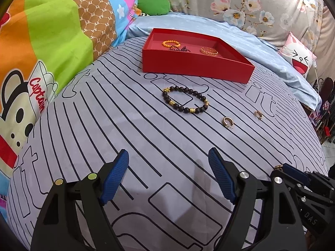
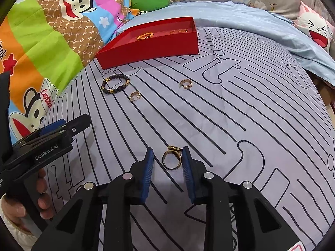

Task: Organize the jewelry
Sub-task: 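Grasp a small gold ring with the right gripper while the left grasps the black bead bracelet, then carry the ring and black bead bracelet into the red tray and open both grippers, then withdraw both tools toward the gold hoop earrings on the sheet, then grasp a gold hoop earring with the right gripper, then carry the hoop earring into the red tray and open the right gripper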

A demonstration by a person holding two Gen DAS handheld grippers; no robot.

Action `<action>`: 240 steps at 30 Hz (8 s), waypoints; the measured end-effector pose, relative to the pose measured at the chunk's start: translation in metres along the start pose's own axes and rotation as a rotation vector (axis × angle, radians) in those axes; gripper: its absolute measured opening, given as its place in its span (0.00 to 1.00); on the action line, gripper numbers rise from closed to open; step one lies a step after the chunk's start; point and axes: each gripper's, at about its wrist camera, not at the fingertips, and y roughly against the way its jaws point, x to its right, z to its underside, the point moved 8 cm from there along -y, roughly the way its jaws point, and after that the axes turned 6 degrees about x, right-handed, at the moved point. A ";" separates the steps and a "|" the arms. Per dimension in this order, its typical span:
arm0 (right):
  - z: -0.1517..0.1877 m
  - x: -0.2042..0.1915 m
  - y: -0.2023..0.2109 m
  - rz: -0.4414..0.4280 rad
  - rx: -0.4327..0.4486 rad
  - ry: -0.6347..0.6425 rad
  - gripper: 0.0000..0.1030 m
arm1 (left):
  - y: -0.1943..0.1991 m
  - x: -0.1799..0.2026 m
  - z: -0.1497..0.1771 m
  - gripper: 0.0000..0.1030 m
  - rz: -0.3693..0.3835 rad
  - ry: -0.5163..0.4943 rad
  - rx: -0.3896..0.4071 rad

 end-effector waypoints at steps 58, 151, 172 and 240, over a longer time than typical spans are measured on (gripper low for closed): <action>-0.067 0.002 -0.018 -0.088 0.059 -0.071 0.02 | -0.072 0.000 -0.063 0.07 0.049 0.023 -0.040; -0.171 -0.010 -0.052 -0.079 0.153 0.064 0.44 | -0.055 0.011 -0.142 0.43 0.086 -0.055 0.102; -0.077 0.015 -0.051 -0.025 0.052 0.005 0.44 | -0.035 0.016 -0.053 0.43 0.073 -0.048 0.025; -0.065 0.035 -0.042 0.016 0.052 -0.063 0.17 | -0.056 0.084 -0.029 0.16 0.156 -0.132 -0.051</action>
